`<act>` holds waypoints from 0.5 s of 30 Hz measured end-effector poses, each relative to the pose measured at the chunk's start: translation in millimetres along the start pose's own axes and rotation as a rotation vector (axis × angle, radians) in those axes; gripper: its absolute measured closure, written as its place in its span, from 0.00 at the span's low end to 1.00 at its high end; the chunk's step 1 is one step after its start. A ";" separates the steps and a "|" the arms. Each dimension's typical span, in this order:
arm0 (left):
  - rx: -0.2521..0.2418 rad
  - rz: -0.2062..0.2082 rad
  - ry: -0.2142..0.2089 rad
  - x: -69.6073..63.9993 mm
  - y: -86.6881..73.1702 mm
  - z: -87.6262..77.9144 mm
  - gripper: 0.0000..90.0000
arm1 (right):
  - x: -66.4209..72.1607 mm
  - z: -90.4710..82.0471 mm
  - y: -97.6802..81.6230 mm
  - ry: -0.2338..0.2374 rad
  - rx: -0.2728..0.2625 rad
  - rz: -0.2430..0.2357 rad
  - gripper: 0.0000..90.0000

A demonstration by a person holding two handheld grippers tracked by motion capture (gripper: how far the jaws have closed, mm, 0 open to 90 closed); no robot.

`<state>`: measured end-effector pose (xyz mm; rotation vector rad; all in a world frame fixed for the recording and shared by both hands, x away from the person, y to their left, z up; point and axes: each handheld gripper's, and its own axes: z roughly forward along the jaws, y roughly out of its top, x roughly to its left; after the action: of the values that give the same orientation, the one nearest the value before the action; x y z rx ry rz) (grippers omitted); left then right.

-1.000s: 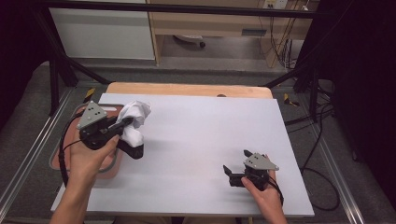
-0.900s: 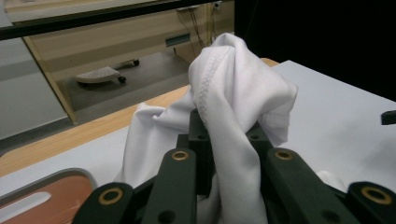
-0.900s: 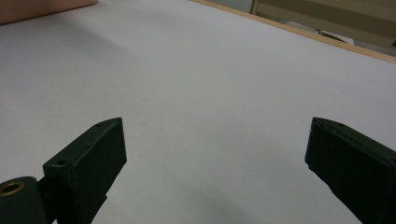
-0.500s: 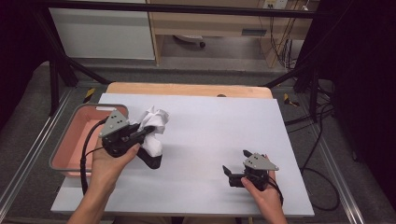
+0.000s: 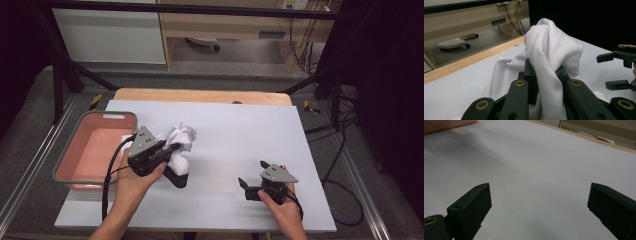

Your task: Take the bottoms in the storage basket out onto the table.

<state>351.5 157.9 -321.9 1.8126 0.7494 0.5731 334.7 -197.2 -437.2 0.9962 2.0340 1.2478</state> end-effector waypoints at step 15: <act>0.014 0.005 -0.012 -6.1 -8.3 10.1 0.87 | 0.2 0.0 0.1 0.003 0.001 -0.003 0.06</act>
<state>352.4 149.2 -333.3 1.8299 0.7425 0.5612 334.6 -197.1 -437.2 0.9919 2.0375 1.2475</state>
